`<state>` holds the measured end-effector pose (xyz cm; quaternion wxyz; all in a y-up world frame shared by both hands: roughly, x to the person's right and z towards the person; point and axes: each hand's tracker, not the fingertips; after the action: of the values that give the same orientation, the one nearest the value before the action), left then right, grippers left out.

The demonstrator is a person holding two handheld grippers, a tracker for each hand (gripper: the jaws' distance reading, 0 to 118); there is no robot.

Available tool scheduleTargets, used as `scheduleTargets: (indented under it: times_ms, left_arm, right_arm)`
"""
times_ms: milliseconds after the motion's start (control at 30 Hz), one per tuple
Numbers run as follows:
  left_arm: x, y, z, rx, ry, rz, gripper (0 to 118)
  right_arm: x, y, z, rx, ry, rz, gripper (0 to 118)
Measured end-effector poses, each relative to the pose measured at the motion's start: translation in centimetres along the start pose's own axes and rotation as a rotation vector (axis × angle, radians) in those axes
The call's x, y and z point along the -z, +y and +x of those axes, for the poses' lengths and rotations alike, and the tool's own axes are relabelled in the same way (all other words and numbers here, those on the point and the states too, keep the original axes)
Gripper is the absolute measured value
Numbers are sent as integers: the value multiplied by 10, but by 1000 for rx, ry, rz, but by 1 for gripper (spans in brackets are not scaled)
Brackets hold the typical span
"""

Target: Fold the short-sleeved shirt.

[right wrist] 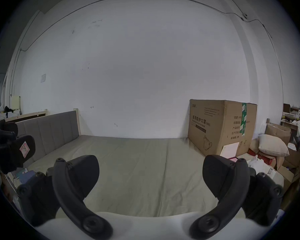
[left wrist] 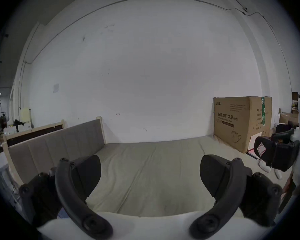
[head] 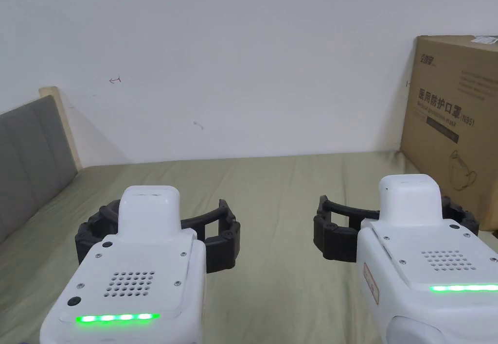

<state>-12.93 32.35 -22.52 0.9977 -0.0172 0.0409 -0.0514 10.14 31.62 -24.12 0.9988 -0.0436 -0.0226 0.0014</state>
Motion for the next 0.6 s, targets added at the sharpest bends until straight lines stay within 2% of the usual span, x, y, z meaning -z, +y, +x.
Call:
scheduleTargets:
  times_ms: [133, 267, 600]
  left_arm:
    - [-1, 1, -1, -4, -21, 5, 115]
    - [-2, 5, -8, -89, -87, -24, 115]
    - [8, 6, -11, -66, -50, -90, 116]
  right_arm:
    - [1, -1, -1, 0, 1, -3, 117]
    - [1, 0, -2, -7, -4, 0, 117]
    - [2, -1, -1, -2, -16, -7, 117]
